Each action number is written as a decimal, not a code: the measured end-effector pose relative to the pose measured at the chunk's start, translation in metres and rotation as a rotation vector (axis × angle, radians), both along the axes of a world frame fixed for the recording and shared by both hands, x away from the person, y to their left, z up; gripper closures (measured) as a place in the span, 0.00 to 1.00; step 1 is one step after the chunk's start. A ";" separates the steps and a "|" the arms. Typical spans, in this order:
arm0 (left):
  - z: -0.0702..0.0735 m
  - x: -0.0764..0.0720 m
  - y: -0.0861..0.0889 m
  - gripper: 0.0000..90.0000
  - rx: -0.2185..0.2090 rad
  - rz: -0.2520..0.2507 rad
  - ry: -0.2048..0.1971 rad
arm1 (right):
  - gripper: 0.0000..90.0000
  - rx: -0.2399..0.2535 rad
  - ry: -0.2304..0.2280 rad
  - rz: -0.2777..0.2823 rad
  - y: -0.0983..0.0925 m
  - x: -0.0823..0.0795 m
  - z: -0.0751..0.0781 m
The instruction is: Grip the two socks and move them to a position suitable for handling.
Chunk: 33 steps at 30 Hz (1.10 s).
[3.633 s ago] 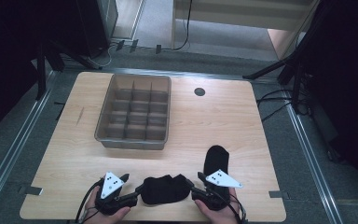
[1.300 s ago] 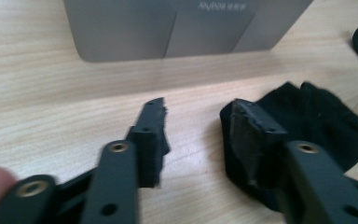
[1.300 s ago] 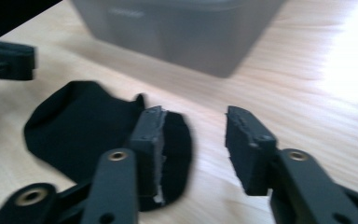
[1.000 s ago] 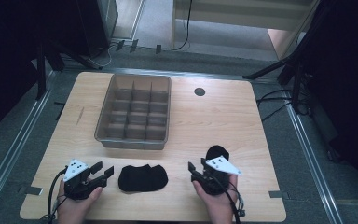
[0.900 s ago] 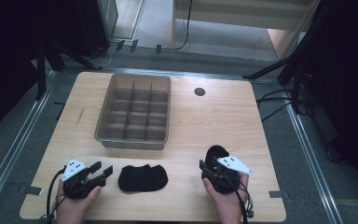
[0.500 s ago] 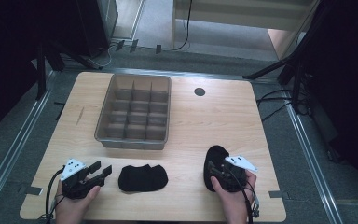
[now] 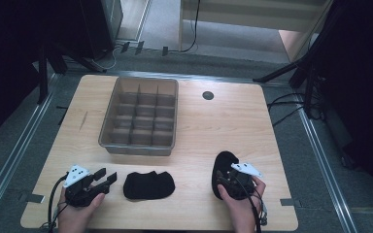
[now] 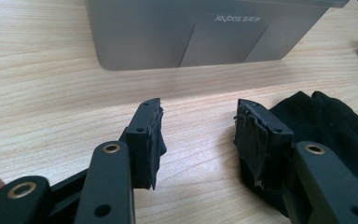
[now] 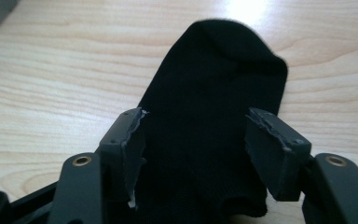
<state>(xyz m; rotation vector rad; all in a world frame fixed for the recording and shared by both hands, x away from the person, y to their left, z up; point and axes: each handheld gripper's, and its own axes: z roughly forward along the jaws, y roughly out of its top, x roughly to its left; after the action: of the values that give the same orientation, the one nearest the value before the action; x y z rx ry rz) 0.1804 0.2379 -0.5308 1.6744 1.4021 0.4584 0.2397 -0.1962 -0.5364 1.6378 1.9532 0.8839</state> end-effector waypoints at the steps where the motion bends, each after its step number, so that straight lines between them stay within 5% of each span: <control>1: 0.000 0.000 0.000 0.57 -0.001 -0.001 0.000 | 0.42 -0.013 0.012 0.005 0.001 0.001 -0.003; 9: 0.000 0.000 -0.001 0.57 0.001 -0.006 0.001 | 0.50 -0.060 -0.008 -0.011 0.007 0.000 -0.006; 17: 0.001 0.000 -0.002 0.57 -0.007 -0.008 -0.002 | 0.91 -0.051 -0.047 -0.008 0.004 -0.002 -0.008; 21: 0.005 0.005 -0.004 0.55 0.025 -0.027 0.001 | 0.93 -0.091 -0.044 0.023 0.004 -0.001 -0.004; 25: 0.015 0.009 -0.004 0.55 0.006 -0.038 -0.008 | 0.93 -0.066 -0.059 0.042 -0.001 0.001 0.005; 28: 0.025 0.015 -0.005 0.55 0.003 -0.064 -0.016 | 0.93 -0.024 -0.082 0.085 -0.010 0.004 0.024; 33: 0.036 0.027 -0.010 0.55 -0.011 -0.048 -0.043 | 0.93 -0.050 -0.119 0.134 -0.012 0.011 0.047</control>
<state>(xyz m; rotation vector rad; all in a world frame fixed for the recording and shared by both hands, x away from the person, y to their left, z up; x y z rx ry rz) 0.2071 0.2280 -0.4953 1.6764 1.3280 0.4566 0.2504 -0.2077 -0.4890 1.4066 2.0037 0.9522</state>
